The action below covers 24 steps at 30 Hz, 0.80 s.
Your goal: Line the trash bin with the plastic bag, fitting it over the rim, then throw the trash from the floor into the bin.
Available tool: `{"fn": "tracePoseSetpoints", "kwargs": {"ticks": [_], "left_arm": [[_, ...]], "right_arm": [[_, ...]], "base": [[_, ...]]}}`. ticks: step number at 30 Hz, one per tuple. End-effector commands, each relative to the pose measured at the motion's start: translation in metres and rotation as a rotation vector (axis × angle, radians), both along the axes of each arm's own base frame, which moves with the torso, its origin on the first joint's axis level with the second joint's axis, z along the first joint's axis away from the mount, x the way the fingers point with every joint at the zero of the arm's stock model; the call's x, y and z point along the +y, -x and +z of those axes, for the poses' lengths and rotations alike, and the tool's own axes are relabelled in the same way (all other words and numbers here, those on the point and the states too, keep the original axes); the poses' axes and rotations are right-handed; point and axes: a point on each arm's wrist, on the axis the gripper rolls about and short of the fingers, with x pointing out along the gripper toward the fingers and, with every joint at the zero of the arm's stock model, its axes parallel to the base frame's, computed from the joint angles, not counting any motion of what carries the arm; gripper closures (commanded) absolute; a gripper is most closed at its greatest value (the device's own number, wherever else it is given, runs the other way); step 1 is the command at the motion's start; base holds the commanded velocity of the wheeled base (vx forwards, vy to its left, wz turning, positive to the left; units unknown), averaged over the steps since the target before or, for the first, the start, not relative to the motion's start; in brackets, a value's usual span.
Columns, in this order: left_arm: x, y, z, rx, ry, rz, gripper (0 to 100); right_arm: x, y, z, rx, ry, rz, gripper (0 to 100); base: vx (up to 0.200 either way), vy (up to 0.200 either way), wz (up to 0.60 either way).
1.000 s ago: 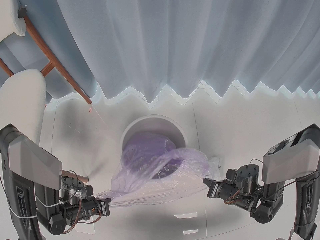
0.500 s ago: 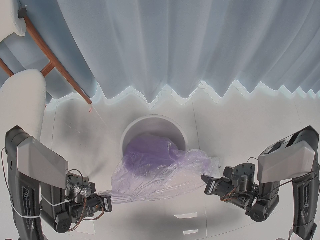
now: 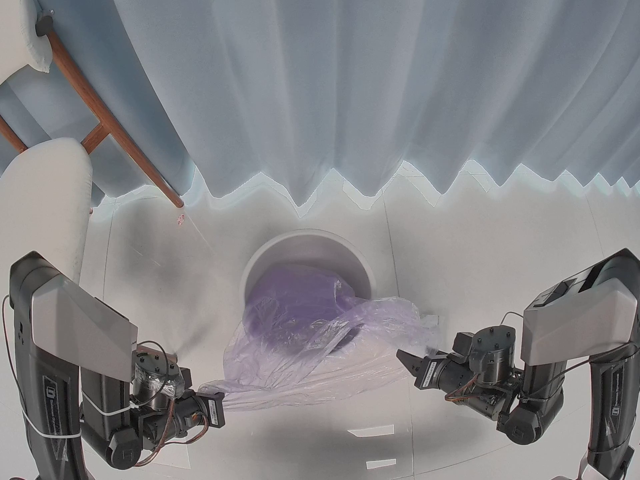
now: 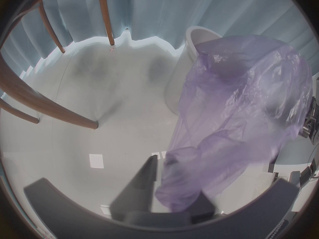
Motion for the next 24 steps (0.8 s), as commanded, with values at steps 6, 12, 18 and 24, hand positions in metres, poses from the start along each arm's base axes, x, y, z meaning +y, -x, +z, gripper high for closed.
{"fn": "tracePoseSetpoints", "kwargs": {"ticks": [6, 12, 18, 24], "left_arm": [[-0.002, 0.012, 0.032, -0.091, 0.043, -0.034, 0], [0.0, 0.023, 0.067, -0.236, 0.063, -0.063, 0], [-0.004, 0.028, 0.083, -0.323, 0.038, -0.136, 0], [-0.015, 0.034, 0.085, -0.361, -0.017, -0.249, 0]], "right_arm": [[-0.005, 0.032, 0.019, 0.001, 0.031, 0.056, 0], [-0.018, 0.056, 0.024, -0.008, 0.168, 0.131, 0], [-0.017, 0.055, 0.038, -0.092, 0.19, 0.158, 0], [-0.011, 0.05, 0.051, -0.19, 0.199, 0.19, 0]], "base": [[0.0, 0.0, 0.0], [0.0, 0.0, 0.0], [0.0, 0.0, 0.0], [0.0, 0.0, 0.0]]}}
